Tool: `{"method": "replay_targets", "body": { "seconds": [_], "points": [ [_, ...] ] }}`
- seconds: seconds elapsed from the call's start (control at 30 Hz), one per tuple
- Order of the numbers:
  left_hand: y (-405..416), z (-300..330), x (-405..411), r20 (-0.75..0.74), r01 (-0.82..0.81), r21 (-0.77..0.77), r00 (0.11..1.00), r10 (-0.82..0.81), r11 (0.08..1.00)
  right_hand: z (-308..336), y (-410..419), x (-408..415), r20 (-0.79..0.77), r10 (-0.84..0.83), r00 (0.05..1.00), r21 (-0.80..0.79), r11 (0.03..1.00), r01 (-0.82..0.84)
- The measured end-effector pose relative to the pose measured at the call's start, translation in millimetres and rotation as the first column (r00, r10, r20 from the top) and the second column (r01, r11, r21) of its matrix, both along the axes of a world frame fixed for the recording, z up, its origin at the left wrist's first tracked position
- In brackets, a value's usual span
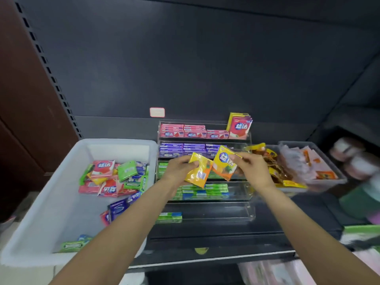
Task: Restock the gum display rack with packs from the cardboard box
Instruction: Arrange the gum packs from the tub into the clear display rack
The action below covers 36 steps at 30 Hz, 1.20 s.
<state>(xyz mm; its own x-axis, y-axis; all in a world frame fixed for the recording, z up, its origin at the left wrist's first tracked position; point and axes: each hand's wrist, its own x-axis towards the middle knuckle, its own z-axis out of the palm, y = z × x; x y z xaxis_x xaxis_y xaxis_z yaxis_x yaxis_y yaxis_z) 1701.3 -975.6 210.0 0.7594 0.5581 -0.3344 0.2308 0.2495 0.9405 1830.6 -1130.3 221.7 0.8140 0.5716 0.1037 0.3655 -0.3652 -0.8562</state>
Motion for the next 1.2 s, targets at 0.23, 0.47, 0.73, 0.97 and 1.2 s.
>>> {"method": "replay_targets", "body": {
  "seconds": [0.23, 0.47, 0.73, 0.97, 1.2],
  "points": [
    [-17.7, 4.6, 26.4, -0.031, 0.003, 0.03, 1.0, -0.002, 1.0, -10.9, -28.7, 35.5, -0.09, -0.035, 0.995, 0.07, 0.997, 0.041],
    [-16.6, 14.8, 47.3, 0.045, -0.018, 0.134, 0.999, 0.012, 0.991, 5.4, -29.9, 74.6, 0.036, -0.083, 0.996, 0.155, 0.985, 0.077],
    [-12.9, 17.5, 65.8, 0.039, -0.02, 0.207, 0.999, 0.012, 0.978, 7.9, -2.7, 115.4, 0.388, 0.037, 0.921, -0.212, 0.976, 0.05],
    [-4.5, 10.9, 71.3, 0.031, -0.056, 0.254, 0.998, 0.05, 0.966, -0.2, 8.0, 121.9, 0.532, 0.102, 0.841, -0.396, 0.907, 0.141],
    [-4.1, 17.8, 79.8, 0.068, -0.045, 0.285, 0.997, 0.026, 0.958, -5.4, 16.3, 124.7, 0.574, 0.076, 0.816, -0.335, 0.931, 0.149]
  ]
}}
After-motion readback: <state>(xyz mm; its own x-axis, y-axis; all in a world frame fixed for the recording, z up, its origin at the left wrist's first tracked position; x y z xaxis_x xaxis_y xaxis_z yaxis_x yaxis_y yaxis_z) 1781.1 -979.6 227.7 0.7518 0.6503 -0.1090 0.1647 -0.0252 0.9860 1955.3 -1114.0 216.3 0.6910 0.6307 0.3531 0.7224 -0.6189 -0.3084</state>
